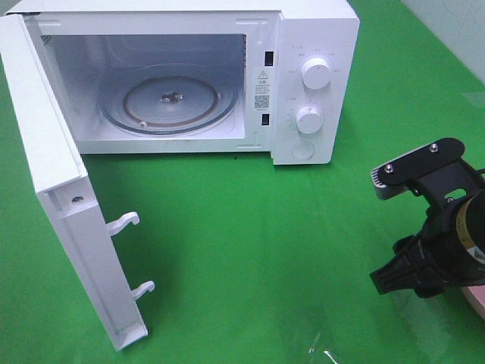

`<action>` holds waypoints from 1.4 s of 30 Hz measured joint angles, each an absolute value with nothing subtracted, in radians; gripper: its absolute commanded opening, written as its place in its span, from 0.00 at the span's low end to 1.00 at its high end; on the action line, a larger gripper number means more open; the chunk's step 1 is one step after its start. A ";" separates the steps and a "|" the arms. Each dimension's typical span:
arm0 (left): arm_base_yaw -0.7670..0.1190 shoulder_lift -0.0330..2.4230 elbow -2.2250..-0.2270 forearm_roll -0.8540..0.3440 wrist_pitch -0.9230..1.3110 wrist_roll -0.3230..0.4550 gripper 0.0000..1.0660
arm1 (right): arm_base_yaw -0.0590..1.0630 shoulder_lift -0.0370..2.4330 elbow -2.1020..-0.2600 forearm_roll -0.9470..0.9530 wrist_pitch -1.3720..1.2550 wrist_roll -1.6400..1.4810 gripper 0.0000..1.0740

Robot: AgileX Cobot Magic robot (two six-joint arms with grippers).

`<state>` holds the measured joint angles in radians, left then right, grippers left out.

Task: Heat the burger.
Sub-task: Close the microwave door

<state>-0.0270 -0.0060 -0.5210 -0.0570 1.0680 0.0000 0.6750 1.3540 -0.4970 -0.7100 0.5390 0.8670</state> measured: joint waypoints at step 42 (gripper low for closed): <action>-0.027 -0.006 -0.521 -0.057 1.068 0.000 0.92 | 0.464 0.428 -0.505 -0.096 0.882 0.280 0.71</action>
<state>-0.0270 -0.0060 -0.5210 -0.0570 1.0680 0.0000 0.4640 0.4280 -0.5050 -0.0960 0.8820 0.2800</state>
